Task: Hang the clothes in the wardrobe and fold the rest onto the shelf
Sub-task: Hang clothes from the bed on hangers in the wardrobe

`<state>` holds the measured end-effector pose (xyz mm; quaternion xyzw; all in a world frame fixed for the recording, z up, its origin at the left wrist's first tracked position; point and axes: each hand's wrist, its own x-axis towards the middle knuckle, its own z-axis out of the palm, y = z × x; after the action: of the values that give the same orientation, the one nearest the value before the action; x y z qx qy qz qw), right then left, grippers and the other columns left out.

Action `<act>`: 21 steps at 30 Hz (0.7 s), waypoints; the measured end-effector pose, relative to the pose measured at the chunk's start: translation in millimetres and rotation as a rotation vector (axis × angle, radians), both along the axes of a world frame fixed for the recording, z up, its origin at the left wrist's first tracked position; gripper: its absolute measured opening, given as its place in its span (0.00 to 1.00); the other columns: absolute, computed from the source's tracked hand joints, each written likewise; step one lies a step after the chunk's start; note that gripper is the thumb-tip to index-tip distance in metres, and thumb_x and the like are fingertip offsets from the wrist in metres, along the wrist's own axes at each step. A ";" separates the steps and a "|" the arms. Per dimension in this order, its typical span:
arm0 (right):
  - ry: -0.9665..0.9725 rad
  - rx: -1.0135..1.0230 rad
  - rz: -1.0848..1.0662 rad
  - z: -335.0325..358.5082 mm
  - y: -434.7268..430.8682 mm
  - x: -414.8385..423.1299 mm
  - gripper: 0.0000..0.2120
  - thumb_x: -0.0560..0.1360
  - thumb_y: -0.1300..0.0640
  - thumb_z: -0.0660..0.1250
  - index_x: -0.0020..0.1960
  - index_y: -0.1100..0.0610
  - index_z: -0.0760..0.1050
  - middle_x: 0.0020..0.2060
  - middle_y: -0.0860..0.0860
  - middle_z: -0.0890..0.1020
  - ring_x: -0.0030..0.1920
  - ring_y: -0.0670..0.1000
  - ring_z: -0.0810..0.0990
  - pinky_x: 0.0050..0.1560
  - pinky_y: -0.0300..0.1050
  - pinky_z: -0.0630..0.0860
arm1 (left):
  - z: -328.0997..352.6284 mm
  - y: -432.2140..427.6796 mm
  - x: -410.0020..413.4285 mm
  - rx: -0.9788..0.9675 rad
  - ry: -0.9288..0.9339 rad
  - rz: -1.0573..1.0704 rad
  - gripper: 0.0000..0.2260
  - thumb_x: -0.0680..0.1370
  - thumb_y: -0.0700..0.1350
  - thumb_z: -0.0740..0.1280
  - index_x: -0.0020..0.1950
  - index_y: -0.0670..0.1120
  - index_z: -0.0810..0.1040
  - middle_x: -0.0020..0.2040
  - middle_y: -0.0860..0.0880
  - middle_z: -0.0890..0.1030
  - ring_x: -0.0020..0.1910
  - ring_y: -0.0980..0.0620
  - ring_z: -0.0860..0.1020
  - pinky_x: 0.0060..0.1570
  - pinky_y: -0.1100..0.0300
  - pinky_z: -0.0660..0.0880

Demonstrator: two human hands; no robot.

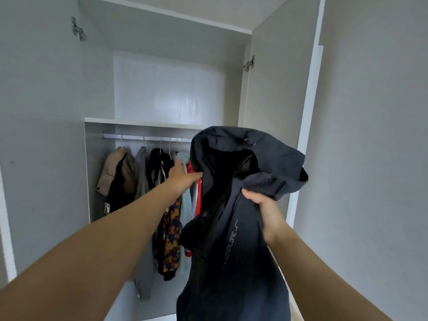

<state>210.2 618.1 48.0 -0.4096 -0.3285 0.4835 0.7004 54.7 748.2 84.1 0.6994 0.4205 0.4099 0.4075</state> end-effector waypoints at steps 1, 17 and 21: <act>0.027 0.021 -0.001 4.0 13.8 4.1 0.17 0.63 0.59 0.71 0.51 0.62 0.81 0.47 0.58 0.84 0.46 0.58 0.83 0.42 0.47 0.79 | -18.7 13.3 -2.0 -0.182 -0.021 -0.106 0.37 0.74 0.57 0.67 0.77 0.48 0.52 0.76 0.47 0.56 0.74 0.46 0.58 0.68 0.53 0.59; 0.098 0.145 0.126 33.4 292.9 8.6 0.10 0.65 0.57 0.66 0.39 0.61 0.84 0.37 0.56 0.84 0.35 0.54 0.84 0.35 0.46 0.81 | -36.8 251.9 13.5 -0.491 -0.497 -0.292 0.08 0.76 0.42 0.67 0.55 0.48 0.79 0.42 0.47 0.85 0.40 0.49 0.83 0.37 0.59 0.79; 0.112 0.122 0.148 27.5 343.9 24.9 0.10 0.63 0.58 0.65 0.34 0.60 0.84 0.33 0.55 0.84 0.32 0.53 0.84 0.31 0.45 0.80 | -6.3 303.0 9.4 -0.385 -0.698 -0.183 0.13 0.75 0.30 0.61 0.41 0.47 0.78 0.28 0.49 0.82 0.29 0.52 0.80 0.28 0.64 0.77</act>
<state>235.2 961.9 75.5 -0.3131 -0.3469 0.5354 0.7036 64.1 1051.2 77.8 0.4637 0.2618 0.4986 0.6839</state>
